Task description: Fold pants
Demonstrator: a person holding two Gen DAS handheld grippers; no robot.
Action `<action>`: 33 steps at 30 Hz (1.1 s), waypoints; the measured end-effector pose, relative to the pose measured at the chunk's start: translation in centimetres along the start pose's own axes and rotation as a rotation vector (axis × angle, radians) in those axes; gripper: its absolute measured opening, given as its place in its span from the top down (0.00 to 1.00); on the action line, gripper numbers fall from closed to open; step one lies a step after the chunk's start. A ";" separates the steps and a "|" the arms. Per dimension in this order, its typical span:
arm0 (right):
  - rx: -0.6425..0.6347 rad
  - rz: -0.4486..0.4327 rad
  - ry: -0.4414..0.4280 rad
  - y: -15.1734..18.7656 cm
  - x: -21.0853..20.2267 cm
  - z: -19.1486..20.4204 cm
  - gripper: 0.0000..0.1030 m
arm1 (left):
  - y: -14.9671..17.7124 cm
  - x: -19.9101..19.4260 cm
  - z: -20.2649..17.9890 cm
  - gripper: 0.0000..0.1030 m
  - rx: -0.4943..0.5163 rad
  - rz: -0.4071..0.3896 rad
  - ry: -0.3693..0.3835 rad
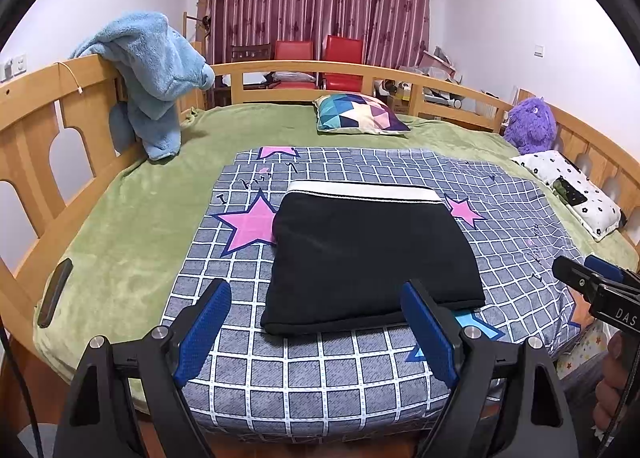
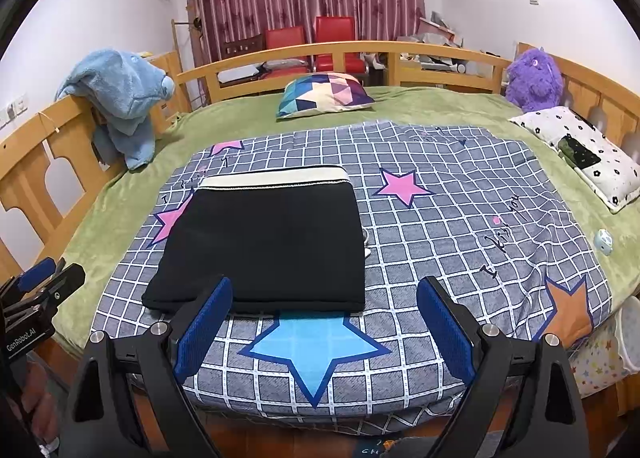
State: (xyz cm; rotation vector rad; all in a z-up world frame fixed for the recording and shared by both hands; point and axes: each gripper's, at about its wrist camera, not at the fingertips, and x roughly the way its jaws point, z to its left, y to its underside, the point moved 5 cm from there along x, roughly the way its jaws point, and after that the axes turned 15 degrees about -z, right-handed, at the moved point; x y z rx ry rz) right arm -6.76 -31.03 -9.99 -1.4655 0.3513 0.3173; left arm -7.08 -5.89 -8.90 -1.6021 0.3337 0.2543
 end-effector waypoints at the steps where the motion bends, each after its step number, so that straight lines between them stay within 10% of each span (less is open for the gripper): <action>1: 0.002 0.000 0.000 0.0 0.0 0.0 0.11 | 0.0 0.0 0.0 0.17 0.000 0.001 0.000; 33: -0.001 0.004 0.017 0.1 0.1 0.0 0.11 | -0.3 -0.3 -0.2 0.17 -0.014 -0.014 0.008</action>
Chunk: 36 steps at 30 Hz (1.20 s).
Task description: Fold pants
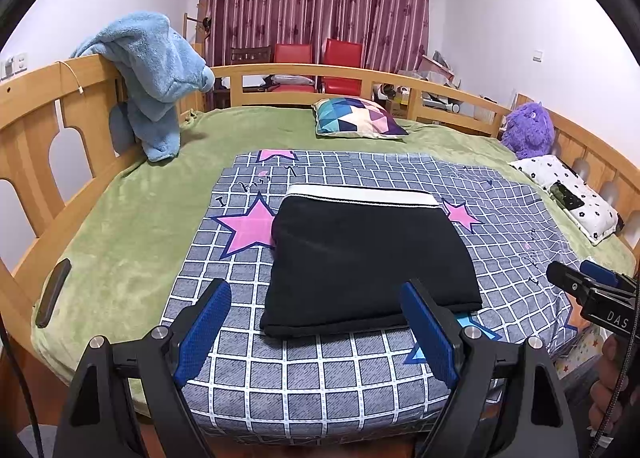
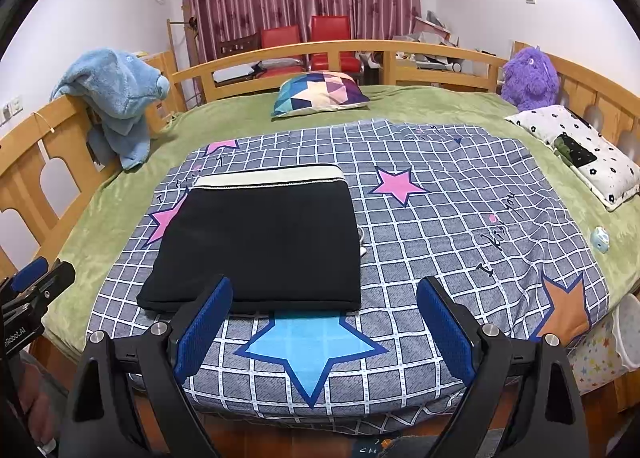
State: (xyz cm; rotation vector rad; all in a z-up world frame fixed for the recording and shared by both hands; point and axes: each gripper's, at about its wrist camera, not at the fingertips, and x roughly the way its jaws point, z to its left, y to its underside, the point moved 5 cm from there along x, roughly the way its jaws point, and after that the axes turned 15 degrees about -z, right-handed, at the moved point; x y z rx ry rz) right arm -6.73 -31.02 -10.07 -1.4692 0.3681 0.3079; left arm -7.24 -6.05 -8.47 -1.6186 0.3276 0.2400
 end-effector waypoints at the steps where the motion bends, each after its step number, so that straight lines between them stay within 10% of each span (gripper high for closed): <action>1: 0.001 0.001 -0.001 0.0 0.0 0.0 0.11 | 0.0 -0.1 0.0 0.17 -0.003 -0.001 0.002; 36: 0.003 0.002 0.005 0.0 0.1 -0.4 0.11 | -0.2 -0.3 -0.4 0.17 -0.021 -0.006 0.003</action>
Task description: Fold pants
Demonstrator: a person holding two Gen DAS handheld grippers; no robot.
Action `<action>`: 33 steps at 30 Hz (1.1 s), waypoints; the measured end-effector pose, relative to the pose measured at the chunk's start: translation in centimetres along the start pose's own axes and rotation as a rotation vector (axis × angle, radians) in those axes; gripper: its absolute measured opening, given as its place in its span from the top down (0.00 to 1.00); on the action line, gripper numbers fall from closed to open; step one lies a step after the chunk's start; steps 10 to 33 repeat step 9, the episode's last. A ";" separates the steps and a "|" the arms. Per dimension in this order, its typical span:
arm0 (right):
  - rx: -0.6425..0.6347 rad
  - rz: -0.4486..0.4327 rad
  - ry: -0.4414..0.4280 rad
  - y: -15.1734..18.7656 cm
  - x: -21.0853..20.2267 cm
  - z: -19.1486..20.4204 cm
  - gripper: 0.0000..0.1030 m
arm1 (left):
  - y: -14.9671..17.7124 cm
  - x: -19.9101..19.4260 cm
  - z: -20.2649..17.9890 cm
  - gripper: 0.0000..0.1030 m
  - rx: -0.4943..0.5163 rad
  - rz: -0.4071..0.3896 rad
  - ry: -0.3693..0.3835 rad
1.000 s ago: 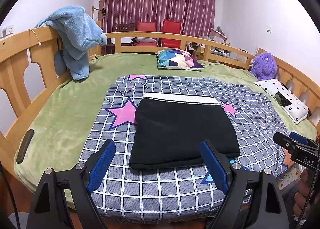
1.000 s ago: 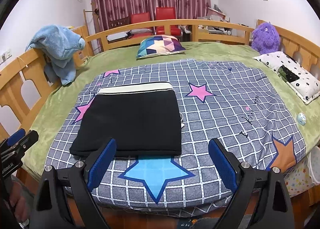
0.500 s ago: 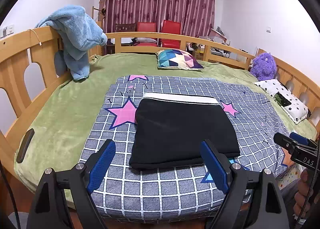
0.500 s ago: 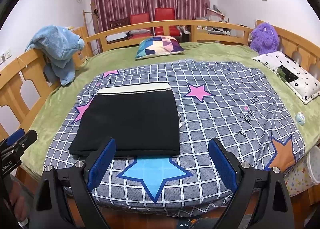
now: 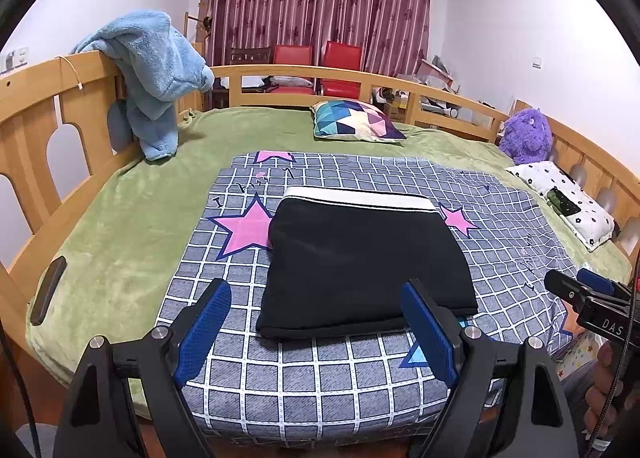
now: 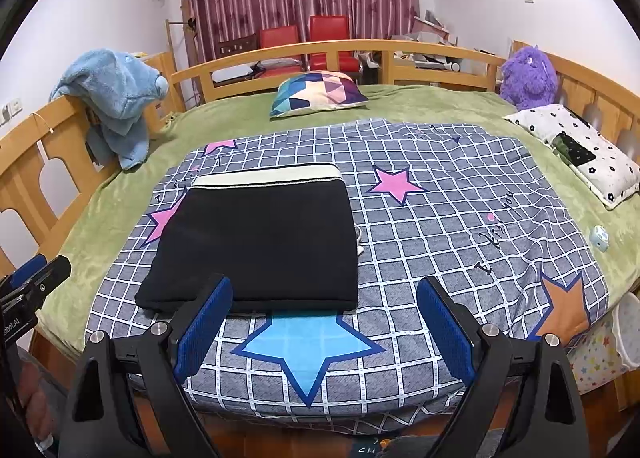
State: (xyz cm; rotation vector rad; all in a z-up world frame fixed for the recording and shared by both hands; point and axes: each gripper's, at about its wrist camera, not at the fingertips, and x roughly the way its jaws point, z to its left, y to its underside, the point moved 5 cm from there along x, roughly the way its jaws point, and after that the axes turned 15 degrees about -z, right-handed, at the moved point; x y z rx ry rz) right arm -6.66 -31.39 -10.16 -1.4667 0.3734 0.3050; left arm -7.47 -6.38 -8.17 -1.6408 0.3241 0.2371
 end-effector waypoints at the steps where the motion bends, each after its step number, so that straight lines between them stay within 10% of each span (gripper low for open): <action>1: 0.001 0.000 0.001 0.1 -0.1 -0.1 0.11 | 0.0 0.0 -0.1 0.17 0.001 0.001 0.001; 33: 0.001 0.001 0.007 0.1 0.0 -0.4 0.11 | 0.1 0.1 -0.4 0.17 -0.007 -0.001 0.010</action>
